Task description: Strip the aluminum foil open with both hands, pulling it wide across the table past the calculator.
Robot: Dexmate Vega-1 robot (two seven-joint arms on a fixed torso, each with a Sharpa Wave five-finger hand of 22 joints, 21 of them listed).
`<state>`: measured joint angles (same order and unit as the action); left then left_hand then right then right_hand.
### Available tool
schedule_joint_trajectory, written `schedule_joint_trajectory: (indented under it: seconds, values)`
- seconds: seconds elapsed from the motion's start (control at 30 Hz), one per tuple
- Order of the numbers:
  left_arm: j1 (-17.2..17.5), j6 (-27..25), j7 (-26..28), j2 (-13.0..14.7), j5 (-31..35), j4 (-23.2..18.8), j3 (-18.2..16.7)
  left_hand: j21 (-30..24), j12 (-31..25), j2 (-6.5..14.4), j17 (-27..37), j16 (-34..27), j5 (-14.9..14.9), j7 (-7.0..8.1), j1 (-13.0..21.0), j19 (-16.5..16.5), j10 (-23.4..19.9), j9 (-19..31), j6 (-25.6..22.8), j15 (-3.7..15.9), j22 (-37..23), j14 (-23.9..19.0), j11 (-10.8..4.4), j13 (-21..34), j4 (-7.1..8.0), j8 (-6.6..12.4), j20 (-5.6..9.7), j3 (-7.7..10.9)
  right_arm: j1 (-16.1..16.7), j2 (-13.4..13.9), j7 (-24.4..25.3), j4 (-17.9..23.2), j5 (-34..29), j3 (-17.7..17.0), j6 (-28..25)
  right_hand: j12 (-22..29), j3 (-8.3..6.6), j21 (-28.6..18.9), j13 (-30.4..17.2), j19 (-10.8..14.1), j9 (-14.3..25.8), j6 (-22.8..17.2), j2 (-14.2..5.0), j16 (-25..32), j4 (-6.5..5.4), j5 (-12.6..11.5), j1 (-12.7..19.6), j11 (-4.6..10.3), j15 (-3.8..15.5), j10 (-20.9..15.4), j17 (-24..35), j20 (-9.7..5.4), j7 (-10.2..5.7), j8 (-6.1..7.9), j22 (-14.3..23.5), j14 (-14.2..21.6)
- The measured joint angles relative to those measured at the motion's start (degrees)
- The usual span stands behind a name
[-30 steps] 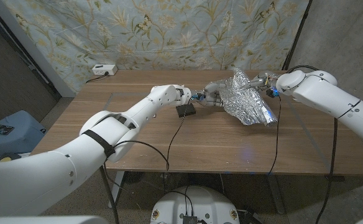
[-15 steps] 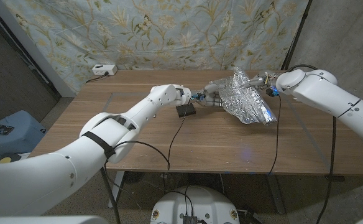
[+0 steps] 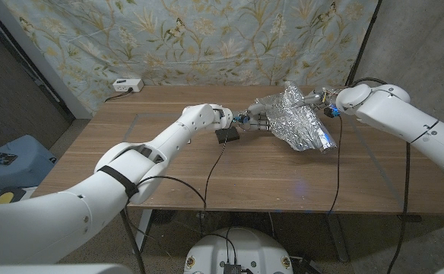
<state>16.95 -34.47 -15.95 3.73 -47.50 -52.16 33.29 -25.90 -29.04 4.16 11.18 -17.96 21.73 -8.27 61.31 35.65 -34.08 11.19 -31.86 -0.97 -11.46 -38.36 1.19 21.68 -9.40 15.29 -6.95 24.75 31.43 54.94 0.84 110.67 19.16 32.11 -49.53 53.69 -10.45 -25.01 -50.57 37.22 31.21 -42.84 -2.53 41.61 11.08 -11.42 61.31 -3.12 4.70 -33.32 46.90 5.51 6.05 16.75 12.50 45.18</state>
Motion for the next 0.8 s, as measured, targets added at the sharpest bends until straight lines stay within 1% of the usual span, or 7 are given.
schedule_joint_trajectory:
  seconds: [0.07,0.17,0.33,0.4,0.53,0.63,0.8]
  values:
    - [0.1,-0.1,0.5,0.0,-0.1,-0.2,-0.1,-0.2,-0.2,-0.3,-0.2,-0.1,0.0,0.19,0.3,0.6,-0.9,0.0,-0.8,0.37,0.0,-1.0,-0.29,0.0,-0.01,0.09,0.18,-0.01,0.0,0.0,0.0,0.1,0.0,0.0,-0.1,0.2,0.15,0.0,0.0,0.0,0.0,0.0,0.0,0.0,-0.15,0.0,0.0,0.03,0.02,0.0,0.0,0.0,0.01,0.0,0.0,0.0]
    - [0.3,-0.1,0.9,0.0,-0.3,-0.3,-0.2,-0.9,-0.2,-0.3,-0.3,-0.3,0.0,0.41,0.3,1.5,-1.9,0.0,-2.3,1.03,0.0,-2.5,-0.48,0.0,0.15,0.44,0.76,0.15,0.0,-0.1,0.2,0.4,0.0,0.0,-0.4,0.2,0.15,-0.2,0.0,0.0,0.0,0.1,-0.08,0.0,-0.15,0.0,-0.1,0.09,0.02,0.1,0.0,0.0,0.08,0.0,-0.2,0.0]
    - [0.4,-0.2,1.7,-0.1,-0.6,-0.4,-0.4,-1.9,-0.2,-0.1,-0.3,-0.9,-0.3,0.89,0.5,3.4,-4.3,0.0,-4.4,2.33,0.0,-5.0,-0.81,0.0,-0.07,1.09,1.74,0.4,0.0,-0.1,0.5,0.6,0.0,0.0,-0.9,0.2,0.15,-0.2,0.0,0.3,0.3,0.0,-0.26,0.0,-0.15,0.0,-0.3,0.09,0.12,0.1,-0.1,-0.3,0.05,0.22,-0.3,0.1]
    - [0.5,-0.3,2.3,-0.2,-0.7,-0.4,-0.5,-2.3,-0.4,-0.1,-0.3,-1.0,-0.6,1.06,0.5,4.0,-5.2,0.0,-5.5,2.78,0.0,-6.2,-1.3,0.0,0.16,1.27,1.98,0.63,0.0,-0.2,0.7,0.8,0.0,0.0,-1.0,0.2,0.15,-0.2,0.0,0.3,0.3,0.0,-0.26,0.0,-0.15,0.0,-0.3,0.08,0.13,0.1,-0.1,-0.3,0.05,0.22,-0.3,0.1]
    - [0.5,-0.3,3.4,-0.3,-0.9,-0.4,-0.6,-3.4,-0.9,0.1,-0.3,-1.3,-0.8,1.41,0.7,6.0,-7.1,0.0,-6.7,3.75,0.0,-8.3,-1.81,0.0,-0.01,1.75,3.34,0.79,0.0,-0.3,1.0,1.1,0.1,-0.2,-1.3,0.2,0.15,-0.2,0.0,0.3,0.2,0.0,-0.26,-0.2,-0.15,0.4,-0.3,-0.09,0.21,-0.1,-0.1,-0.3,0.05,0.23,-0.5,0.2]
    - [0.5,-0.3,3.9,-0.5,-1.0,-0.1,-0.7,-3.8,-0.9,0.3,-0.3,-1.6,-0.9,1.31,0.9,6.8,-8.1,0.0,-7.7,4.48,0.0,-9.2,-2.17,0.2,-0.08,1.81,4.11,0.87,0.0,-0.4,1.2,1.2,0.2,-0.2,-1.5,0.2,0.15,-0.2,0.0,0.6,0.3,0.0,-0.26,-0.2,-0.15,0.4,-0.3,0.0,0.21,-0.2,0.0,-0.62,-0.02,0.22,-0.5,0.4]
    - [0.5,-0.2,4.6,-0.7,-1.1,0.4,-0.9,-5.0,-1.5,0.3,-0.1,-2.7,-1.2,2.03,1.5,8.1,-10.5,0.1,-10.1,5.7,-0.1,-11.8,-3.34,0.4,-0.09,2.59,5.19,0.87,0.0,-0.6,1.5,1.2,0.3,-0.3,-1.7,0.1,0.15,-0.2,-0.1,0.8,0.3,0.0,-0.26,-0.2,-0.15,0.4,-0.3,0.01,0.23,-0.2,0.0,-0.4,-0.04,0.22,-0.5,0.4]
